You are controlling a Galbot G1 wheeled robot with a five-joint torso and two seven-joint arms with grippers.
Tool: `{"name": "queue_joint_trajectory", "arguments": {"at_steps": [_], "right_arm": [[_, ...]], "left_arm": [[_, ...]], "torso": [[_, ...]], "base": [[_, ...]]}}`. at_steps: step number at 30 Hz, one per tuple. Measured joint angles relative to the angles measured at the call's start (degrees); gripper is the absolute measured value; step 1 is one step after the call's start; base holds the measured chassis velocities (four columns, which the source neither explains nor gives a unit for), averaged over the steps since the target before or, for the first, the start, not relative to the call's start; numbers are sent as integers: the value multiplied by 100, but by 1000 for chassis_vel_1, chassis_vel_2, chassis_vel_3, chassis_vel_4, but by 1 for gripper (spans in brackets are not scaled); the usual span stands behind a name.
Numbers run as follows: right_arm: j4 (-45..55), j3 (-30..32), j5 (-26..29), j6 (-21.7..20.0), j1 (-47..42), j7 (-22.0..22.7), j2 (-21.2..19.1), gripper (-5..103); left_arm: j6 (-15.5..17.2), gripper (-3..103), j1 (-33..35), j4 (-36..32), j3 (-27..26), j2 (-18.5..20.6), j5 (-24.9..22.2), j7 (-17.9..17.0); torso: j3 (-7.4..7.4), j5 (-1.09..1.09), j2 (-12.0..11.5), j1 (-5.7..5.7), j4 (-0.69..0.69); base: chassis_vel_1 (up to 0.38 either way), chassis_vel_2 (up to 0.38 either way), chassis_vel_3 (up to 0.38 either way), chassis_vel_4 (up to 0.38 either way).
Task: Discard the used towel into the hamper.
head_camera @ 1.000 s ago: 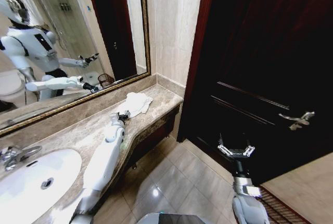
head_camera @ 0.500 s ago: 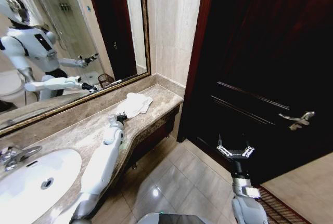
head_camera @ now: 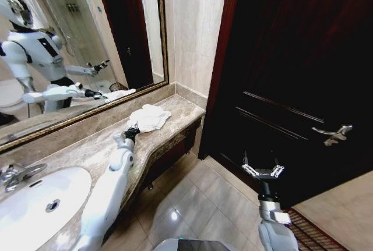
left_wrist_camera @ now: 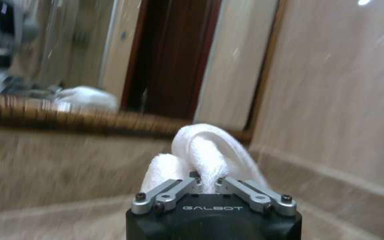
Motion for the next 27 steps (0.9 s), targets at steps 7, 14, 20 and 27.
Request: {"name": "queue_joint_trajectory", "arguments": {"at_steps": [7, 14, 20, 27], "right_arm": [[116, -31, -31, 64, -40, -5, 92, 100], [188, 35, 66, 172, -68, 57, 181, 100], [487, 104, 243, 154, -128, -12, 278, 100], [801, 165, 526, 75, -230, -22, 269, 100]], "left_arm": [[-402, 3, 1392, -1749, -364, -214, 141, 108], [-502, 3, 2247, -3088, -403, -480, 408, -320], [-235, 3, 2769, -3889, -521, -579, 170, -344], [-196, 3, 3149, -3962, -538, -690, 284, -128]], "torso": [[0, 0, 1, 0, 1], [0, 1, 1, -1, 0], [0, 3, 1, -1, 0], [0, 1, 1, -1, 0]], "base": [[0, 0, 0, 0], [0, 0, 0, 0], [0, 0, 0, 0], [-6, -15, -15, -25]]}}
